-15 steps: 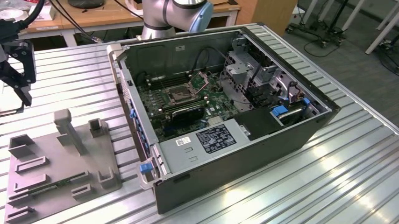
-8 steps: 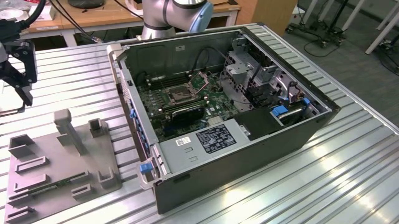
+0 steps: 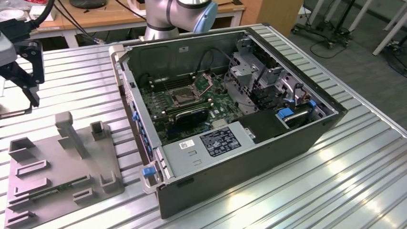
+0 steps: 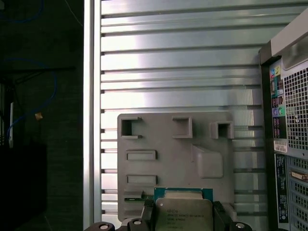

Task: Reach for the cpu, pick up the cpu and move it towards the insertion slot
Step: 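Pick up the cpu and move it towards the insertion slot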

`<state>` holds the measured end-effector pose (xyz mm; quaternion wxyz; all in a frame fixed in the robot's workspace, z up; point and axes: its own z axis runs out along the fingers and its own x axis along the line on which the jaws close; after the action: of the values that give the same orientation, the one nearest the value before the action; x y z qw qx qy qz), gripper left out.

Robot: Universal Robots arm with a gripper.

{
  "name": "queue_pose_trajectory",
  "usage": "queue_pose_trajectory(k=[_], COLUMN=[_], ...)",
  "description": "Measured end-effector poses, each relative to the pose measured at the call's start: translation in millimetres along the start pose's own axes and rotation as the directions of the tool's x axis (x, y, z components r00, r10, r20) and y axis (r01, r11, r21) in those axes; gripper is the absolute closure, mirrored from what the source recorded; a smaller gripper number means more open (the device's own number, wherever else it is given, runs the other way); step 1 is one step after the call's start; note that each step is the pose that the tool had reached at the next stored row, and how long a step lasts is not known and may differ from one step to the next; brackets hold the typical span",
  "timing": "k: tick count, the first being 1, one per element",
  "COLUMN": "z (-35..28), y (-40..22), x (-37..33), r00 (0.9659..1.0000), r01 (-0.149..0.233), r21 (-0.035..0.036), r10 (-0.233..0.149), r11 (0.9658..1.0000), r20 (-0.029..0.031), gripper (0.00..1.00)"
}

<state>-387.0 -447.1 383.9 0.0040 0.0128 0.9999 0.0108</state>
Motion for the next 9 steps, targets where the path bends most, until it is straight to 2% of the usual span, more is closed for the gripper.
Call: queue_pose_trajectory(k=[9], z=[0.0], y=[0.1], x=[-5.7], r00=[1.0], r01=[0.0], r21=[0.0001], r10=[0.0], r11=[1.0], r20=[-0.0001], gripper=[0.45])
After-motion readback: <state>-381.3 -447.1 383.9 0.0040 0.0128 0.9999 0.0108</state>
